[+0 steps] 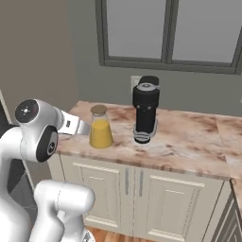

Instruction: Move the orange and radish from the second highest shelf to the top shelf to make space. Then, place the pitcher from the counter on the cleared second highest shelf.

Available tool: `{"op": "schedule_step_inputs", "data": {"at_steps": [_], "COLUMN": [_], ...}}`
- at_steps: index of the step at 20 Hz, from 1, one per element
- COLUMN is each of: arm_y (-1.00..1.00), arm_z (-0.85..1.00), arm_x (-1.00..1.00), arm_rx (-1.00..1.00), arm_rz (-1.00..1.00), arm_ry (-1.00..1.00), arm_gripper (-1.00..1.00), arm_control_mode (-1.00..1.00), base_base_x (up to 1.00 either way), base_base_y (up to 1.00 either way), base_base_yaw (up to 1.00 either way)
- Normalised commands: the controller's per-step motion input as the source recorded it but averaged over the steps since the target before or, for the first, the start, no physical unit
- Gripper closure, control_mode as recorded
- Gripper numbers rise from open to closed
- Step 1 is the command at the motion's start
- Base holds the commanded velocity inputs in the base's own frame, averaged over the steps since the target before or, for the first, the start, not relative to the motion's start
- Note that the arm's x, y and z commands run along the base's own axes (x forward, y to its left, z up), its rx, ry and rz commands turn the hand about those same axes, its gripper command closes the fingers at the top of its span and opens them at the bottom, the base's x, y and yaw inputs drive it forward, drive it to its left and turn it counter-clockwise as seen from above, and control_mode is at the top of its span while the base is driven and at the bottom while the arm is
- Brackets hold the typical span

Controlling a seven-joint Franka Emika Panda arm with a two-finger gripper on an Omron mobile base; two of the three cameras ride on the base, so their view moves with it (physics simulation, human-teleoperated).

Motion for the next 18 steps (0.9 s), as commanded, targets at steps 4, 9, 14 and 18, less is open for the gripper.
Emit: {"op": "schedule_step_inputs", "data": {"at_steps": [4, 9, 14, 18], "arm_y": [0.00, 0.00, 0.01, 0.08], "arm_z": [-0.23, -0.45, -0.47, -0.14], "arm_x": [0.27, 0.37, 0.48, 0.49], "arm_rx": [0.00, 0.00, 0.00, 0.00], "arm_rz": [0.00, 0.00, 0.00, 0.00], "arm_ry": [0.00, 0.05, 0.12, 0.13], "arm_gripper": [-1.00, -1.00, -1.00, -1.00], "arm_control_mode": [-1.00, -1.00, -1.00, -1.00], "base_base_x": [0.10, 0.00, 0.00, 0.00], "base_base_y": [0.00, 0.00, 0.00, 0.00], "base_base_yaw": [0.00, 0.00, 0.00, 0.00]}}
